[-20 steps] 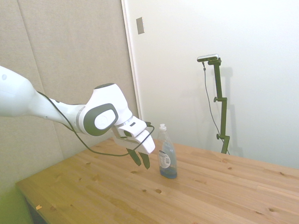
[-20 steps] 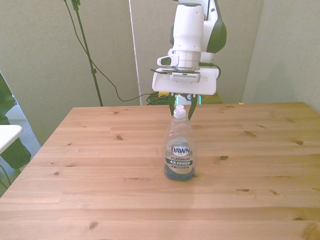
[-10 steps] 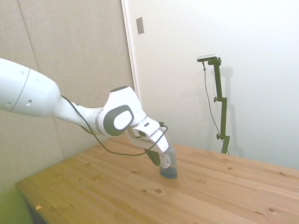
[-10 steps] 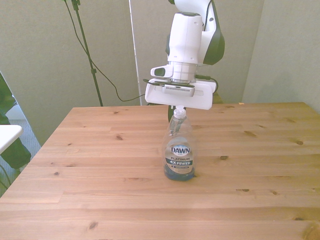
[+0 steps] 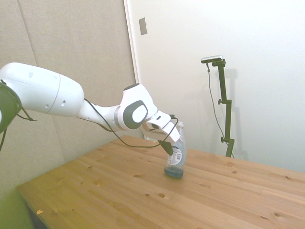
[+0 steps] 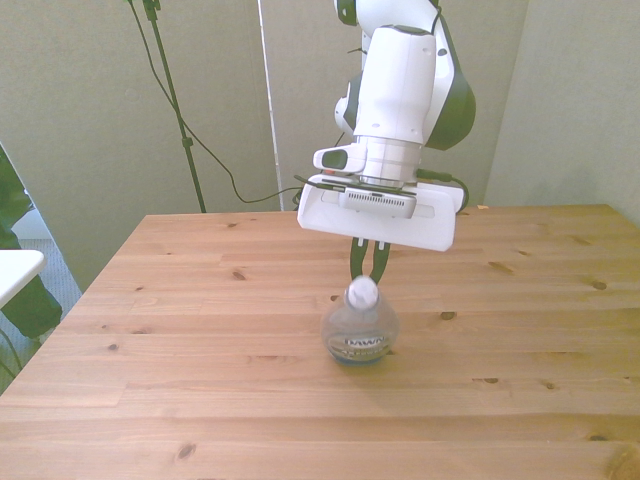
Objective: Knock down the dish soap
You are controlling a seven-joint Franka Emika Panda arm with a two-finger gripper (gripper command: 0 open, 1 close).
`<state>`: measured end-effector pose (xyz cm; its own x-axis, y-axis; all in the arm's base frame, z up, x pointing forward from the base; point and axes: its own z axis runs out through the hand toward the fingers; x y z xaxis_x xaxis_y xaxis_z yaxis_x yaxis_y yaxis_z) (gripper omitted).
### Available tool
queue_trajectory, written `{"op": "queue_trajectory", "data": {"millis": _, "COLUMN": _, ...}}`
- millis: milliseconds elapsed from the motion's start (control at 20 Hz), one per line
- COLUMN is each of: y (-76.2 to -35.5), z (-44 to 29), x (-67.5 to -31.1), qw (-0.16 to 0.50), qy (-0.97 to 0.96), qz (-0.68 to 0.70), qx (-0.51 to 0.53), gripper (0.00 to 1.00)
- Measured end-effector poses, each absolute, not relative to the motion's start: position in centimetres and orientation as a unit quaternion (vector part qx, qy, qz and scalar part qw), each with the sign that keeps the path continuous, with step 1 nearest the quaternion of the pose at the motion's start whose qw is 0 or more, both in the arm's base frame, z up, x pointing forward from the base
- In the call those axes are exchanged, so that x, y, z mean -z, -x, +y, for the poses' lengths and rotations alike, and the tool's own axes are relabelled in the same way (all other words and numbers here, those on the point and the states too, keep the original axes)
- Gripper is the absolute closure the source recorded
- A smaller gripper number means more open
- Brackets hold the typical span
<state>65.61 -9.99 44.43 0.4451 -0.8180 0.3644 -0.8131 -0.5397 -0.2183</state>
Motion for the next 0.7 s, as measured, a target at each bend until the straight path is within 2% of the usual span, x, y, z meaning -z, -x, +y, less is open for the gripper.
{"op": "queue_trajectory", "data": {"millis": 250, "y": -67.7, "z": -10.6, "x": -43.5, "qw": 0.0, "qy": 0.845, "qz": 0.486, "qx": 0.224, "gripper": 1.0}}
{"op": "queue_trajectory", "data": {"millis": 700, "y": -70.2, "z": -13.7, "x": -44.6, "qw": -0.006, "qy": 0.828, "qz": 0.498, "qx": 0.257, "gripper": 1.0}}
